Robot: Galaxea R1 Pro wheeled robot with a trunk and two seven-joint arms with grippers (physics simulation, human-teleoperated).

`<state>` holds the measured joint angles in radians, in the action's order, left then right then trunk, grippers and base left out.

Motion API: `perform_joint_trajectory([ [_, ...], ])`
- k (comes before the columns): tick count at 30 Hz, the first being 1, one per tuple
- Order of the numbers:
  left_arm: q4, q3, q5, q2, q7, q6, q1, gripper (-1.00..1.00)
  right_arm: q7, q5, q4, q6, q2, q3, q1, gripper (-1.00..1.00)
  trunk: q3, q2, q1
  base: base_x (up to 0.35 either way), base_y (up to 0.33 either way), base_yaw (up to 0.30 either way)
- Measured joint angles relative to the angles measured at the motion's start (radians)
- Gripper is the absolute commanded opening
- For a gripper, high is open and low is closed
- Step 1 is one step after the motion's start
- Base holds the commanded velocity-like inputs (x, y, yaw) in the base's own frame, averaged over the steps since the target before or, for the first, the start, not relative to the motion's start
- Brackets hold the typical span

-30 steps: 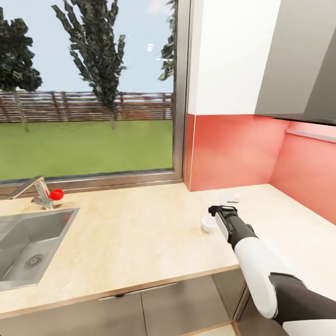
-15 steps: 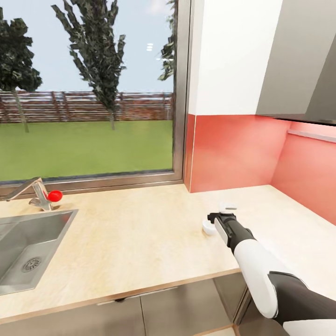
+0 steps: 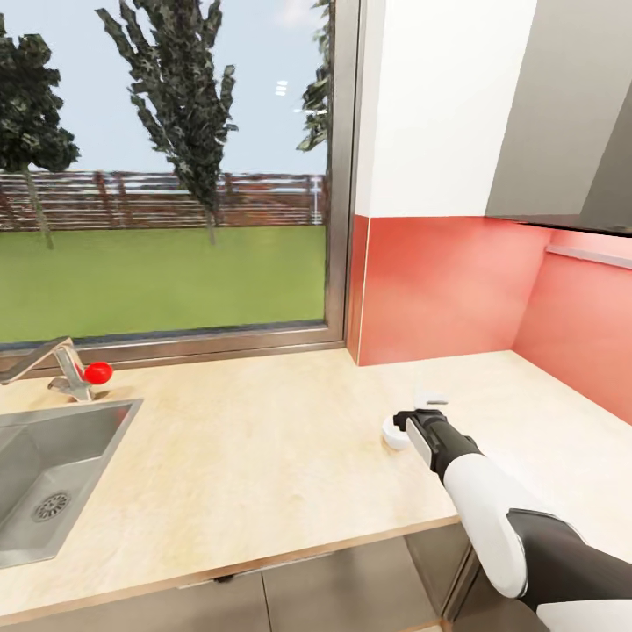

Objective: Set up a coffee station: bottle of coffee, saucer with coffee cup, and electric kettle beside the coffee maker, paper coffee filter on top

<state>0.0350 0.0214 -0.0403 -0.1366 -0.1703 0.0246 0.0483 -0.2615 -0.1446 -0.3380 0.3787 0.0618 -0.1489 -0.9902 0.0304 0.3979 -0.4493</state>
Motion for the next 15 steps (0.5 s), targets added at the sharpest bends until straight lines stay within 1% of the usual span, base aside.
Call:
perform_joint_trajectory([
  [15,0.0,0.0,0.0,0.0,0.0,-0.001,0.0,1.0,0.0,0.0,0.025,0.0,-0.002,0.001,0.0,1.0,0.0,0.0,0.0,0.003,0.0,0.0],
])
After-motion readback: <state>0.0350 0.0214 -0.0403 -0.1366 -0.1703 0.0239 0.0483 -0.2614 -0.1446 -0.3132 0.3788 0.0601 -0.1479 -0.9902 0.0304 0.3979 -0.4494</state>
